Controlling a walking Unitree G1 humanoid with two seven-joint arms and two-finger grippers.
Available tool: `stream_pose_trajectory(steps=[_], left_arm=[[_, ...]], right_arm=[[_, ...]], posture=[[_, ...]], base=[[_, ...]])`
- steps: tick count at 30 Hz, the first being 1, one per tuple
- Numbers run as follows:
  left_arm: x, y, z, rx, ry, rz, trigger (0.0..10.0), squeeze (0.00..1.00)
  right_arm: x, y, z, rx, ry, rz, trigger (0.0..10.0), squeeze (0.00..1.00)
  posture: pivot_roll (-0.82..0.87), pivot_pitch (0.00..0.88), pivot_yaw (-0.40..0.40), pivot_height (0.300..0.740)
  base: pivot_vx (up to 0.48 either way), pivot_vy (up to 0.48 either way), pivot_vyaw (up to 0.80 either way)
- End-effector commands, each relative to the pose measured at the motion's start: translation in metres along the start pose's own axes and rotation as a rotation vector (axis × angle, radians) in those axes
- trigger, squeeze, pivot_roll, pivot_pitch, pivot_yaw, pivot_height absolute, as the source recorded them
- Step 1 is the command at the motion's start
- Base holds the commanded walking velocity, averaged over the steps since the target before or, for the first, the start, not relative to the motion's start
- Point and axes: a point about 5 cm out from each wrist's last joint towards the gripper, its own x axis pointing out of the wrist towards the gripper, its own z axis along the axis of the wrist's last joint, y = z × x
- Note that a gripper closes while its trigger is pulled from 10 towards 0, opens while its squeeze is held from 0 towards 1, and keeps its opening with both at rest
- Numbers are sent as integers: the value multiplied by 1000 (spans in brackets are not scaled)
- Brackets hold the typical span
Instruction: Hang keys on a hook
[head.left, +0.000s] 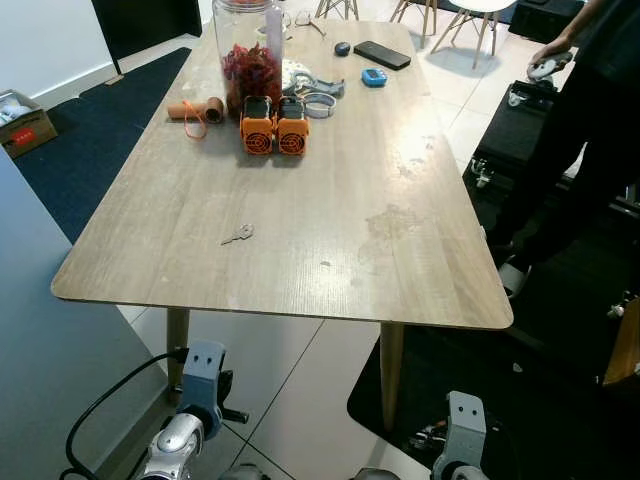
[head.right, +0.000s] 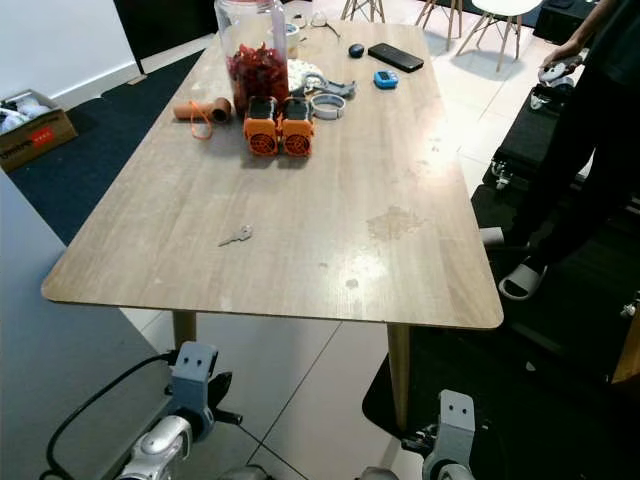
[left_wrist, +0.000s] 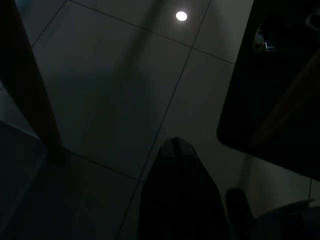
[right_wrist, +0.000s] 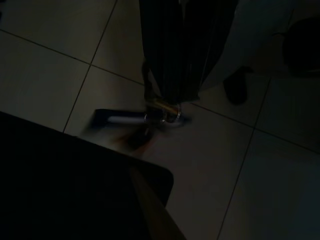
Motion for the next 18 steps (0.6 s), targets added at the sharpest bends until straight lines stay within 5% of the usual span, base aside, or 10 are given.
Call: stream_pose_trajectory(steps=[1, 11, 18], left_arm=[[-3, 1, -6, 6, 29, 0, 10000, 0], [-1, -2, -4, 0, 23, -17, 10000, 0], [2, -5, 0, 1, 9, -27, 10000, 0]], right_arm=[[0, 2, -3, -1, 19, 7, 10000, 0], [3, 11, -1, -6, 20, 12, 10000, 0], [4, 15, 2, -6, 14, 18, 10000, 0]], posture=[[65, 64, -34, 740], [62, 47, -37, 740], [66, 37, -44, 740]], base=[[0, 0, 0], [0, 0, 0], [-287, 0, 0]])
